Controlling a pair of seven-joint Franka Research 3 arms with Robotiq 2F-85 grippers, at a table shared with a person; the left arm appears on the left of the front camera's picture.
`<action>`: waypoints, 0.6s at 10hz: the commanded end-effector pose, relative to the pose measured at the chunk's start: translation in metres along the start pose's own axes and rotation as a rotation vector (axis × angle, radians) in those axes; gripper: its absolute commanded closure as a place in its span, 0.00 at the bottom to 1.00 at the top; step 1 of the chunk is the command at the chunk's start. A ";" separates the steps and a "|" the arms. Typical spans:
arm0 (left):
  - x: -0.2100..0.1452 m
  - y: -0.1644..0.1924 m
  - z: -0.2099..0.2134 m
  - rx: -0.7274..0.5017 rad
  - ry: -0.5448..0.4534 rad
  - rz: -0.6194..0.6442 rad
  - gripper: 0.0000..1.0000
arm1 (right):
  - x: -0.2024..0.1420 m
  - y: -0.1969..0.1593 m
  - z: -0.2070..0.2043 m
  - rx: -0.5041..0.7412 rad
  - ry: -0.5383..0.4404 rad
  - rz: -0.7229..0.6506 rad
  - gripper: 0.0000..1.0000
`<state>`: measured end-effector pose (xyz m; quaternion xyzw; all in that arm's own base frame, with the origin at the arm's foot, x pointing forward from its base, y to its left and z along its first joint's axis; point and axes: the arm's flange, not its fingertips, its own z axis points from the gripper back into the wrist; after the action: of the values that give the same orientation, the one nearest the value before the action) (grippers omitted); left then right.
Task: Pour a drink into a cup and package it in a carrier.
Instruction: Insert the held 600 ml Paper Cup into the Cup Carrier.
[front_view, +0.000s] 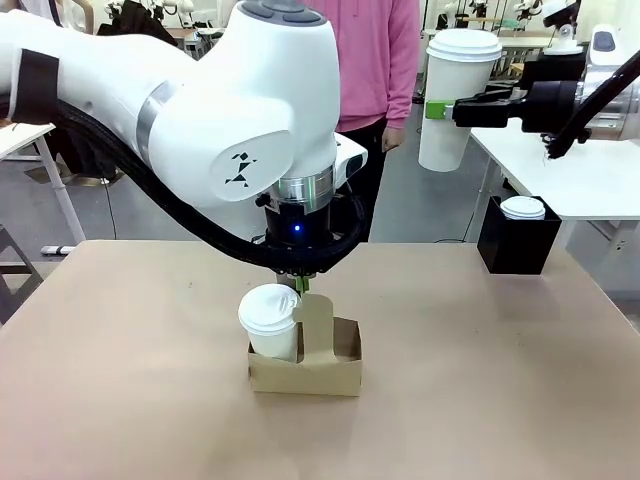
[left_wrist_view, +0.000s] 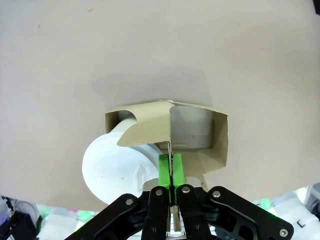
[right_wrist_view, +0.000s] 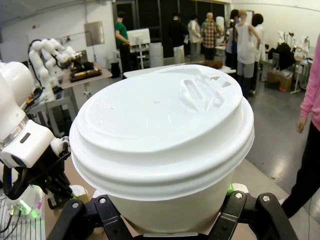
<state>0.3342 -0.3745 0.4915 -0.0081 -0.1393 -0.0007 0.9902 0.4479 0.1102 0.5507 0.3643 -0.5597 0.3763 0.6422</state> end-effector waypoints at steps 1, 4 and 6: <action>0.000 0.000 0.001 0.000 0.000 0.000 0.98 | 0.003 0.001 -0.002 0.001 -0.008 0.003 0.19; 0.000 0.000 0.001 0.000 0.000 0.000 0.98 | 0.003 0.001 -0.002 0.001 -0.008 0.003 0.19; 0.001 0.007 0.008 -0.040 0.012 -0.038 0.41 | 0.003 0.001 -0.002 0.001 -0.008 0.003 0.19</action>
<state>0.3338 -0.3760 0.4953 -0.0125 -0.1395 -0.0062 0.9901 0.4479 0.1102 0.5507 0.3643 -0.5597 0.3763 0.6422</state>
